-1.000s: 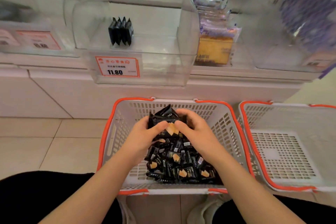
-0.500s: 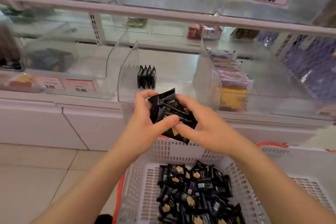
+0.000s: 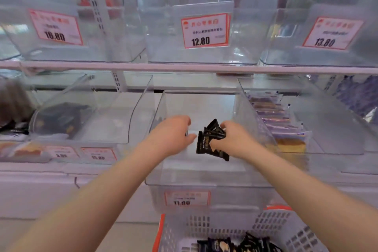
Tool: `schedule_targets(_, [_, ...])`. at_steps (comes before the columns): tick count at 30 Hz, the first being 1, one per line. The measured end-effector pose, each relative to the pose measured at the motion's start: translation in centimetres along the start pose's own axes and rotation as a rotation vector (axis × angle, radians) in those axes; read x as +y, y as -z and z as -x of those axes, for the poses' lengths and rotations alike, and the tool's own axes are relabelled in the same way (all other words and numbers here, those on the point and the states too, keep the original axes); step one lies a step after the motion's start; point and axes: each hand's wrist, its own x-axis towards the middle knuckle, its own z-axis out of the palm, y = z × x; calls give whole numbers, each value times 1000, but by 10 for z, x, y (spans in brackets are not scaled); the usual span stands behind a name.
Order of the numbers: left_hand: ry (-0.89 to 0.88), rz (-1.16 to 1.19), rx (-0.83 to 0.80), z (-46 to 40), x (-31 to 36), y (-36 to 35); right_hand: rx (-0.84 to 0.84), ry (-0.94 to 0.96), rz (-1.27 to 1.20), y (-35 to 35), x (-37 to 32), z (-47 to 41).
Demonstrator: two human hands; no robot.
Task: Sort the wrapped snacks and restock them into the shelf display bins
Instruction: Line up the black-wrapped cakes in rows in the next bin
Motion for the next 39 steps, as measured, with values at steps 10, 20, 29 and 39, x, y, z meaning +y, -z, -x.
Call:
schedule_targets(10, [53,-439,-491,-68,-7,-15,118,62,341,-53,-6,-80])
schedule_targets(20, [115,-368,-464,-79,-3,-36,-317,42,227,-43,-7,-89])
schedule_targets(29, [144,-339,-336,-91,-13,-40,-114,4,66,-55,-9,-89])
schedule_targets(39, [79,-402,-485,-80,-11,-30,-134,185,361,-55,-4,-93])
